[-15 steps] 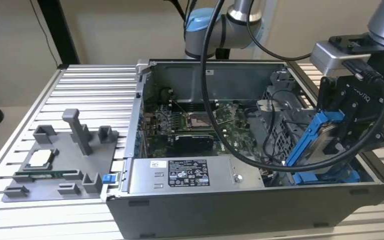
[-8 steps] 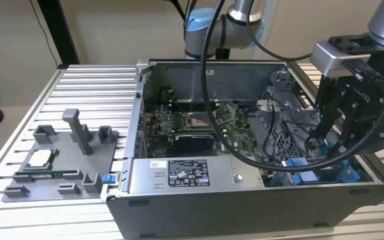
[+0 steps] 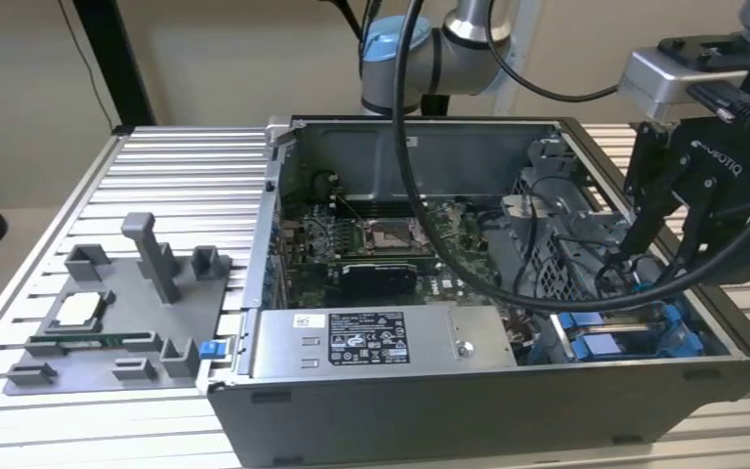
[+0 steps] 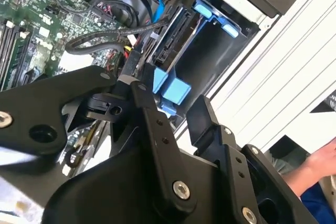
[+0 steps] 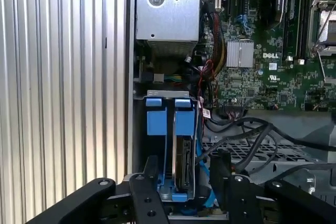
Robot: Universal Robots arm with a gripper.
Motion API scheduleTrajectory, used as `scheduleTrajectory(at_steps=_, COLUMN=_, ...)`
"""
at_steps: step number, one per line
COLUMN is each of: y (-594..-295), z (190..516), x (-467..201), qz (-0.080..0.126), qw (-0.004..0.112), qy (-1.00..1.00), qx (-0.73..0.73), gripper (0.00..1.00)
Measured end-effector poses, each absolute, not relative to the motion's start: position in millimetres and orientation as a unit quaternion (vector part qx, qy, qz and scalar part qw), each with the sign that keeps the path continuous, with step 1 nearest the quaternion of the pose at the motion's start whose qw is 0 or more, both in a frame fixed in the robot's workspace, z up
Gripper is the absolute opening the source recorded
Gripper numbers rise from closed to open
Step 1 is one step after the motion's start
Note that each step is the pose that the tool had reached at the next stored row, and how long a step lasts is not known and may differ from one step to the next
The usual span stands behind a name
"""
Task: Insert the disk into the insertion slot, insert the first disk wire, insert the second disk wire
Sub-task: 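Insert the disk into the insertion slot, then insert the first disk wire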
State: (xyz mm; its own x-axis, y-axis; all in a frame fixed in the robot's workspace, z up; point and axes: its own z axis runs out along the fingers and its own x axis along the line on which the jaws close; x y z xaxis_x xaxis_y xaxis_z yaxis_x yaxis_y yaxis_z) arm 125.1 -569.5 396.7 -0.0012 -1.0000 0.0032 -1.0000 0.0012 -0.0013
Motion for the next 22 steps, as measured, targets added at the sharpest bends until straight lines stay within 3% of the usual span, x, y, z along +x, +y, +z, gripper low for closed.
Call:
scheduleTrajectory(at_steps=14, y=-552, z=392, x=125, qz=0.005, qw=-0.011, qy=-0.703, qx=0.711, gripper=1.00)
scheduleTrajectory(at_steps=22, y=-547, z=386, x=122, qz=-0.007, qw=-0.024, qy=-0.703, qx=0.711, gripper=1.00)
